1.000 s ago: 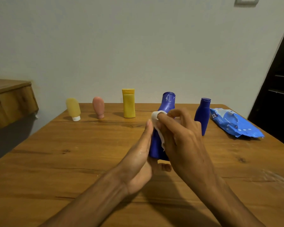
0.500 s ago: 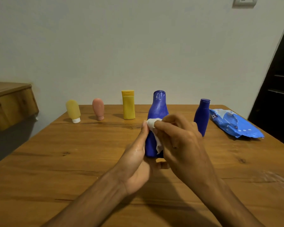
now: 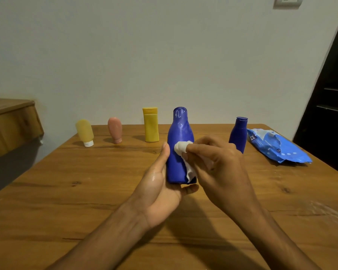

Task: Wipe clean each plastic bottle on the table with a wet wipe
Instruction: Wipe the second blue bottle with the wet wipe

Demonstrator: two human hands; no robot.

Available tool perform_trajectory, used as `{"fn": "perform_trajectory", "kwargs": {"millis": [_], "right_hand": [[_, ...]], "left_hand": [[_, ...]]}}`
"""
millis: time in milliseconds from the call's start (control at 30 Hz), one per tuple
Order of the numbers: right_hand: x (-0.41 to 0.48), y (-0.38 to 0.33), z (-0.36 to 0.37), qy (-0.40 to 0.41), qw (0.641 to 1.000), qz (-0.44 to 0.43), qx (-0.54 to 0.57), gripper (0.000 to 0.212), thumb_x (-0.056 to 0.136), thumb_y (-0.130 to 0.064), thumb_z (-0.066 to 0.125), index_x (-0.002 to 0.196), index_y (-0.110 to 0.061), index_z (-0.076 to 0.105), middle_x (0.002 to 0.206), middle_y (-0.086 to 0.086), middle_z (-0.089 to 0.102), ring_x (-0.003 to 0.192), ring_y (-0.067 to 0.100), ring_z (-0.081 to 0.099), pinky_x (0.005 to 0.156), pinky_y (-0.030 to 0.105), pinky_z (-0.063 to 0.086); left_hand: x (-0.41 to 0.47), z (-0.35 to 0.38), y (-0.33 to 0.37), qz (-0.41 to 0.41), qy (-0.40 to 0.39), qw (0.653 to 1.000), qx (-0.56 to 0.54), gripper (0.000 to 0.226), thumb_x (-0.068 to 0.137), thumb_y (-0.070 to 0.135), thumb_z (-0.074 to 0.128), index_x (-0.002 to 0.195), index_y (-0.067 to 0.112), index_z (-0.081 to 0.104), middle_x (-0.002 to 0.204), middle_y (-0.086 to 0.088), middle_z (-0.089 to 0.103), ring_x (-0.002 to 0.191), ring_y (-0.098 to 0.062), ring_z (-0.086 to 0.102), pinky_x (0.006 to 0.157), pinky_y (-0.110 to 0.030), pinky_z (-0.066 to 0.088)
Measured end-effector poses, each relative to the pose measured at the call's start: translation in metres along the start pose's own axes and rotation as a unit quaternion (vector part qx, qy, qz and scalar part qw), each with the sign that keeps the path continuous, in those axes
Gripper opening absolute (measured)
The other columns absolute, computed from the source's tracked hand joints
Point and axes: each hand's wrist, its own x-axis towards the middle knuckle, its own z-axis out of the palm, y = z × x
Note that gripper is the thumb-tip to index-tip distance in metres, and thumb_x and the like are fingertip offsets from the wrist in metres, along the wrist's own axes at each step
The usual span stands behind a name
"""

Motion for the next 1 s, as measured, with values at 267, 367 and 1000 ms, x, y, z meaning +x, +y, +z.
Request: {"fn": "perform_trajectory", "kwargs": {"millis": [267, 367, 1000], "right_hand": [[0.002, -0.003, 0.0, 0.002, 0.999, 0.051, 0.014, 0.026, 0.083, -0.032, 0.062, 0.105, -0.021, 0.07, 0.095, -0.008, 0.065, 0.085, 0.0, 0.059, 0.069, 0.013, 0.049], [0.001, -0.006, -0.002, -0.066, 0.996, 0.059, 0.005, 0.026, 0.082, -0.029, 0.067, 0.106, -0.021, 0.07, 0.099, -0.007, 0.066, 0.089, 0.001, 0.059, 0.07, 0.012, 0.047], [0.004, -0.004, 0.001, -0.021, 0.999, 0.038, 0.022, 0.027, 0.079, -0.036, 0.065, 0.098, -0.019, 0.072, 0.092, -0.005, 0.066, 0.084, 0.004, 0.06, 0.072, 0.029, 0.05]], "left_hand": [[-0.004, 0.01, 0.003, 0.0, 0.068, 0.998, -0.012, 0.054, 0.097, 0.053, 0.04, 0.126, 0.015, 0.065, 0.109, -0.011, 0.068, 0.094, -0.021, 0.063, 0.097, -0.043, 0.043], [-0.006, 0.011, 0.01, 0.008, 0.077, 0.996, -0.039, 0.054, 0.098, 0.05, 0.043, 0.128, 0.008, 0.06, 0.108, -0.015, 0.07, 0.092, -0.025, 0.07, 0.082, -0.041, 0.053], [-0.004, 0.009, 0.008, 0.019, 0.067, 0.997, -0.02, 0.054, 0.097, 0.05, 0.044, 0.131, 0.011, 0.059, 0.112, -0.014, 0.07, 0.092, -0.024, 0.07, 0.082, -0.041, 0.056]]}}
